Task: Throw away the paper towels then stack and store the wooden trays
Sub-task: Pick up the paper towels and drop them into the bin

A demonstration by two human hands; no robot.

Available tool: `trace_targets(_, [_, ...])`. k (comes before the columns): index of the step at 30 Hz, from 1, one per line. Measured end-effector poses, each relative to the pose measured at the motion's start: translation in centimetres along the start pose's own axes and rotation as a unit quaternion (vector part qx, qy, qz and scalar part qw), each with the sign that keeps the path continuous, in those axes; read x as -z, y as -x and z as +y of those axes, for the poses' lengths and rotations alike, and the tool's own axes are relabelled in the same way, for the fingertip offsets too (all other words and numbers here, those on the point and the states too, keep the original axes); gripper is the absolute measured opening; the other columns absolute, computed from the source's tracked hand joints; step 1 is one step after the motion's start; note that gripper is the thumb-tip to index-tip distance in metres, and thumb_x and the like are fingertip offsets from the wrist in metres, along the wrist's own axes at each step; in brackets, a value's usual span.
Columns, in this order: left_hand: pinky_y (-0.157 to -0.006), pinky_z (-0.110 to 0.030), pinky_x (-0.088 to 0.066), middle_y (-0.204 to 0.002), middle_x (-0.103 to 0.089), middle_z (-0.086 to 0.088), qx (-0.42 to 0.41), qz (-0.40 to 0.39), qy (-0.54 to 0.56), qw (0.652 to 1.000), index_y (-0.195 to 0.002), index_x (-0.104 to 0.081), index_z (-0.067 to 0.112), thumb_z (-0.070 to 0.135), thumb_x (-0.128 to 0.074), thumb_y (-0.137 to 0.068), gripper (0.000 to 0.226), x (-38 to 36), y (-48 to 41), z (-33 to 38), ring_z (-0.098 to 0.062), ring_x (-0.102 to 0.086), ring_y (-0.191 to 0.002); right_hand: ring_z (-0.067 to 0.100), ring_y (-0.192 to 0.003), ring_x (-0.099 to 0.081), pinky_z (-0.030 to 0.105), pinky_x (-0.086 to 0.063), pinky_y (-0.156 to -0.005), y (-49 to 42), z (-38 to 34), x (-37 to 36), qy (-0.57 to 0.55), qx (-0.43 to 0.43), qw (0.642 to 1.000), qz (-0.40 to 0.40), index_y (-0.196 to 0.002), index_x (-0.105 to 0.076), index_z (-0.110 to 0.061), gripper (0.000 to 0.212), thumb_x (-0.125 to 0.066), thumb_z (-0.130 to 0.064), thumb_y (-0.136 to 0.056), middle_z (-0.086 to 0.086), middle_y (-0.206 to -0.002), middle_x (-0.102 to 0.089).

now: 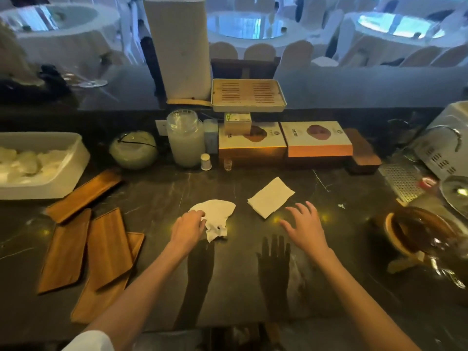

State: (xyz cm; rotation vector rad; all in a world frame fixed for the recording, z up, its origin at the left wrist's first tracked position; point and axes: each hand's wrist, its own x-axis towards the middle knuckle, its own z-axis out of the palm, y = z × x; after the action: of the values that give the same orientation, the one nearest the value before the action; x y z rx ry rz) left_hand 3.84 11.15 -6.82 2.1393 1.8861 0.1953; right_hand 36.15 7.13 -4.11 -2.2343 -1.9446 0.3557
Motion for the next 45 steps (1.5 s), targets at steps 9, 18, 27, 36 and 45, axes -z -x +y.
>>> trace_targets(9, [-0.11, -0.043, -0.037, -0.156, -0.032, -0.008, 0.104, -0.145, -0.019, 0.984, -0.147, -0.035, 0.023, 0.027, -0.056, -0.094, 0.057, -4.1, -6.8, 1.6, -0.028, -0.032, -0.142, 0.027, -0.134, -0.042, 0.039, -0.036, -0.11, -13.2, 0.7, -4.0, -0.037, 0.035, 0.994, -0.094, -0.138, -0.05, -0.016, 0.051, -0.058, -0.039, -0.093, 0.008, -0.14, -0.054])
trace_targets(18, [-0.103, -0.038, -0.043, -0.145, -0.04, -0.008, 0.123, -0.17, -0.079, 0.975, -0.14, -0.041, 0.021, 0.023, -0.055, -0.094, 0.048, -7.1, -8.8, 2.5, -0.025, -0.039, -0.134, 0.027, -0.128, -0.047, 0.038, -0.041, -0.105, -16.8, 2.0, -7.1, 0.0, 0.044, 0.988, -0.148, -0.148, -0.027, -0.02, 0.067, -0.059, -0.04, -0.092, 0.009, -0.14, -0.049])
trace_targets(27, [-0.083, -0.038, -0.047, -0.119, -0.056, -0.01, 0.16, -0.117, -0.016, 0.98, -0.111, -0.061, 0.008, 0.023, -0.06, -0.088, 0.028, -9.3, -6.7, 2.1, -0.029, -0.052, -0.111, 0.022, -0.117, -0.052, 0.032, -0.045, -0.096, -17.4, 3.4, -9.3, -0.009, 0.073, 0.989, -0.131, -0.15, -0.027, -0.019, 0.057, -0.05, -0.028, -0.098, 0.009, -0.133, -0.053])
trace_targets(36, [-0.086, -0.034, -0.049, -0.115, -0.041, -0.002, 0.165, -0.078, 0.14, 0.973, -0.115, -0.039, 0.025, 0.021, -0.062, -0.088, 0.036, -6.3, -5.2, 3.3, -0.018, -0.05, -0.096, 0.009, -0.087, -0.046, 0.013, -0.034, -0.074, -16.0, 3.5, -6.2, -0.224, 0.084, 0.964, -0.115, -0.113, -0.07, -0.016, 0.028, -0.051, -0.007, -0.095, 0.001, -0.1, -0.049])
trace_targets(45, [-0.082, -0.022, -0.039, -0.108, -0.045, -0.011, 0.208, 0.007, 0.208, 0.956, -0.114, -0.062, 0.011, -0.001, -0.042, -0.094, 0.031, -4.6, 1.1, 6.0, -0.019, -0.049, -0.089, 0.017, -0.096, -0.063, 0.021, -0.041, -0.07, -8.6, 4.5, -4.9, -0.297, 0.085, 0.933, -0.185, -0.092, -0.076, -0.015, 0.029, -0.049, -0.007, -0.085, 0.002, -0.095, -0.069])
